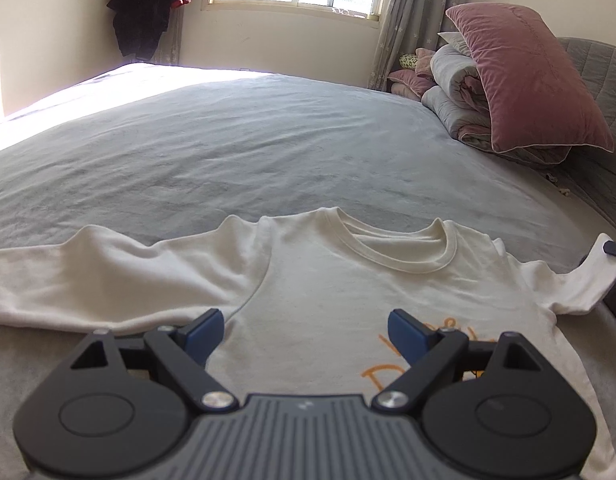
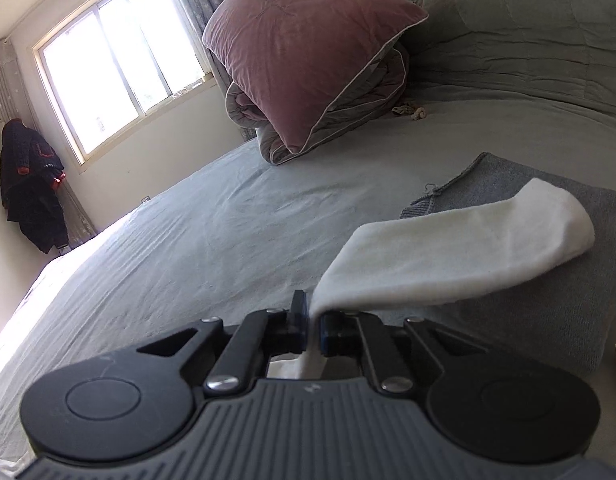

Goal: Fold clothes
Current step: 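Grasp the sleeve cuff with the right gripper and fold it across the body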

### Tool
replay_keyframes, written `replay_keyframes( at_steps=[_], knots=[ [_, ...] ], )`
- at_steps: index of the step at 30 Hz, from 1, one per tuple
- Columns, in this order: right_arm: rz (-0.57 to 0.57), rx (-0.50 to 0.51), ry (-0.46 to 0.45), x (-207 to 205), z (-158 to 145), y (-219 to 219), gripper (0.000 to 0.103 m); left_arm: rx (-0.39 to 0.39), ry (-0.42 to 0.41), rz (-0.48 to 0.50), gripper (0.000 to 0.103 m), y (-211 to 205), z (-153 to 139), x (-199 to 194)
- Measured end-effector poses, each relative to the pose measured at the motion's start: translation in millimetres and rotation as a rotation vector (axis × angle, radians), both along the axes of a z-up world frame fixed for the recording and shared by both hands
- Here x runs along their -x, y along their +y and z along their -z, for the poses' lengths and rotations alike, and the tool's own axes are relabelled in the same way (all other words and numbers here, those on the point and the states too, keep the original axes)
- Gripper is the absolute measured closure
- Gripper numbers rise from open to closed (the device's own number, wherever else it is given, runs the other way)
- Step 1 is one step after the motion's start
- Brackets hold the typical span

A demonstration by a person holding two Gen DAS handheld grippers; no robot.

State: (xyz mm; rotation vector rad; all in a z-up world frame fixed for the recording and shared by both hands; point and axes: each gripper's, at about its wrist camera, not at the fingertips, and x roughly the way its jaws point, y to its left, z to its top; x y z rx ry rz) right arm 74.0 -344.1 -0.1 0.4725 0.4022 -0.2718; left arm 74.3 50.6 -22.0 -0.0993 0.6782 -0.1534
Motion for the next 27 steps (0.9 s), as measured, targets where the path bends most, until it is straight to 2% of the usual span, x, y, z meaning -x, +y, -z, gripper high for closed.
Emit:
replay_keyframes(
  at_steps=[9,12,16,21,27],
  knots=[
    [-0.187,0.096,-0.012,-18,-29,74,0.095,-0.012,0.026,-0.005,0.013,6,-2,0],
    [-0.256,0.111,0.001,-25,-28,99,0.095,-0.011,0.031,-0.009,0.013,8,-3,1],
    [-0.342,0.150,0.036,-36,-17,134,0.095,-0.004,0.036,-0.018,0.013,12,-5,2],
    [-0.429,0.162,0.126,-44,10,164,0.095,0.022,0.060,-0.028,0.013,17,-7,-1],
    [-0.447,0.156,0.250,-47,48,177,0.094,0.035,0.074,-0.038,0.013,20,-7,-1]
  ],
)
